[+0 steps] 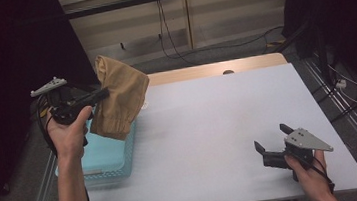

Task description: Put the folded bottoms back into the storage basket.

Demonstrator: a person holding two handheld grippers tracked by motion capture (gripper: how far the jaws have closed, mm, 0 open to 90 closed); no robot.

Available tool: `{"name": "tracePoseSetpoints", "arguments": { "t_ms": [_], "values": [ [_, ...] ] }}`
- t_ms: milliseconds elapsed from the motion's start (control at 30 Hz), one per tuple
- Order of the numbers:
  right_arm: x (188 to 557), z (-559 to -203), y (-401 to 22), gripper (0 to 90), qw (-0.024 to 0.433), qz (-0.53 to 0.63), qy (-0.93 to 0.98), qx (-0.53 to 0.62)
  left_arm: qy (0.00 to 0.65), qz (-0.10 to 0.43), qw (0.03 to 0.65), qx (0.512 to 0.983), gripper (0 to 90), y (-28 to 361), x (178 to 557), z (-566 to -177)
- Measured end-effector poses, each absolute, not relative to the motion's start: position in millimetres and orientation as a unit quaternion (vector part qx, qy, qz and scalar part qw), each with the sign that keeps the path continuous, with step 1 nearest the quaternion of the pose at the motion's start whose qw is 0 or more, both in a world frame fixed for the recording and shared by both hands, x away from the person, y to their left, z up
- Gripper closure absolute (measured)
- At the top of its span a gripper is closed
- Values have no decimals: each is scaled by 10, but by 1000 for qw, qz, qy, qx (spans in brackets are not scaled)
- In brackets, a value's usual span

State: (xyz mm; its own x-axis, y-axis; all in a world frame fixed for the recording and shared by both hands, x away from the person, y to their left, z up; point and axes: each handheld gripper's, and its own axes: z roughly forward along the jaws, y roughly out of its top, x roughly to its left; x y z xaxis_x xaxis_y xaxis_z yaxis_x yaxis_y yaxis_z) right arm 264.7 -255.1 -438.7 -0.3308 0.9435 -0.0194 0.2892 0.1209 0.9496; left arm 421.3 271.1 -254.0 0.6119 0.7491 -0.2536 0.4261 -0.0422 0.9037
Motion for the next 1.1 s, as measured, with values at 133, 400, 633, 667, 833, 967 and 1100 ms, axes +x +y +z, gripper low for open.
{"name": "tracePoseSetpoints", "arguments": {
  "t_ms": [133,400,633,667,833,967,1100],
  "values": [
    [2655,-4391,-2551,22,346,472,665,464,416,154,554,704,866,2769,4180,-2517],
    [2652,-4388,-2551,22,348,471,664,465,424,161,546,705,866,2879,4114,-2554],
    [2638,-4384,-2553,22,347,472,665,464,433,170,543,699,866,2990,4063,-2554],
    [2638,-4384,-2553,22,347,472,665,464,436,170,541,699,865,3013,4061,-2565],
    [2641,-4386,-2551,22,346,472,665,464,446,171,541,692,866,3105,4057,-2588],
    [2641,-4386,-2548,22,346,471,665,465,451,172,543,688,866,3155,4041,-2587],
    [2639,-4386,-2546,26,345,472,666,464,457,173,536,689,866,3186,4055,-2612]
  ]
}}
